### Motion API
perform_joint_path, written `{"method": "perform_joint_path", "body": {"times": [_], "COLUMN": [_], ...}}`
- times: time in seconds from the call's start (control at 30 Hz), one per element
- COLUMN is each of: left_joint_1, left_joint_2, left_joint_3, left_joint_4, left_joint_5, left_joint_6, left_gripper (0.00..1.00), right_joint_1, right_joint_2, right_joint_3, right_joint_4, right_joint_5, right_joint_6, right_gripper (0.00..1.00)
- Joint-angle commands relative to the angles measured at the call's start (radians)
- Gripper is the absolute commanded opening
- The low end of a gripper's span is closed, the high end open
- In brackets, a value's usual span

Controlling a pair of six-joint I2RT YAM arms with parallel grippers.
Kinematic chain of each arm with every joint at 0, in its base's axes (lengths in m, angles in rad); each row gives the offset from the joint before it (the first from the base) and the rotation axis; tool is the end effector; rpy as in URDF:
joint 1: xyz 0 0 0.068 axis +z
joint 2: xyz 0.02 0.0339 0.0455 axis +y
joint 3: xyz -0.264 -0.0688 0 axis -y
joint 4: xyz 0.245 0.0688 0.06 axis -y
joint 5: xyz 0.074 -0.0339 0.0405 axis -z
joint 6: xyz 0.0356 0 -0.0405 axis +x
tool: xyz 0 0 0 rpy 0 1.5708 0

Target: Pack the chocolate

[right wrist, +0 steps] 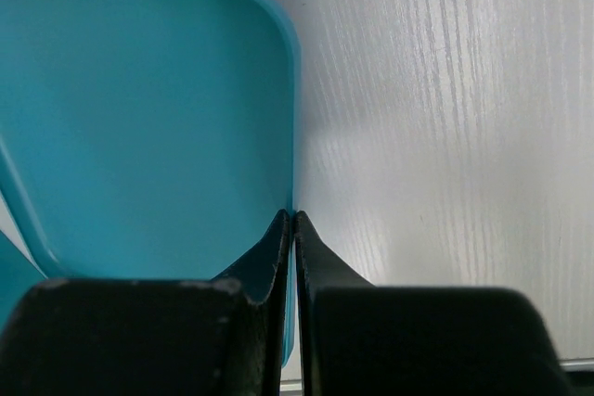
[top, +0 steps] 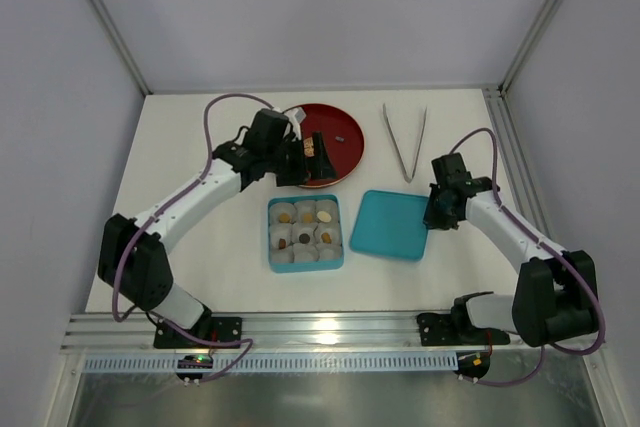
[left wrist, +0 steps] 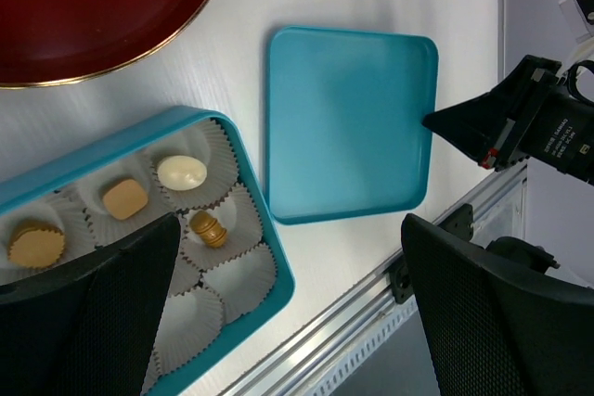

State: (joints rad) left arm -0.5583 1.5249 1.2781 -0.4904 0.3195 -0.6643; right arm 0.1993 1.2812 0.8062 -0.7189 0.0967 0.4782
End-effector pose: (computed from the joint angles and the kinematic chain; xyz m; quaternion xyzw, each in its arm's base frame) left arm 0.2824 -0.1896 0.3031 0.0165 0.9049 -0.3485 0.2438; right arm 0.2263 0.0422 0.2061 0.1453 0.9704 0.0174 0.1923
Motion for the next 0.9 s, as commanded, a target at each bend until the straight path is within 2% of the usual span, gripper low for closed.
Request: {"method": "perform_joint_path", "body": {"times": [0.0,0.37,0.87], "left_joint_1": [-0.025,-0.06,-0.109], "left_joint_2": [0.044,0.181,0.325], "left_joint_3": [0.058,0.125,0.21], "left_joint_4": [0.039,0.041,0.045], "left_joint_5": [0.041,0.055,0.088], "left_joint_6": [-0.026,-0.038,-0.049], "left_gripper": [1.0,1.0,1.0], "right_joint_1": [-0.03,-0.063,-0.097], "right_joint_2": [-0.039,-0.075,-0.129], "right_joint_3": [0.01,-0.015,0.051], "right_joint_4": [0.036,0.075,0.012], "right_joint_5": [-0.061,-0.135,-0.153], "right_joint_6": [-0.012,-0.023,-0.044], "right_gripper": [0.04,0.04,0.04]}}
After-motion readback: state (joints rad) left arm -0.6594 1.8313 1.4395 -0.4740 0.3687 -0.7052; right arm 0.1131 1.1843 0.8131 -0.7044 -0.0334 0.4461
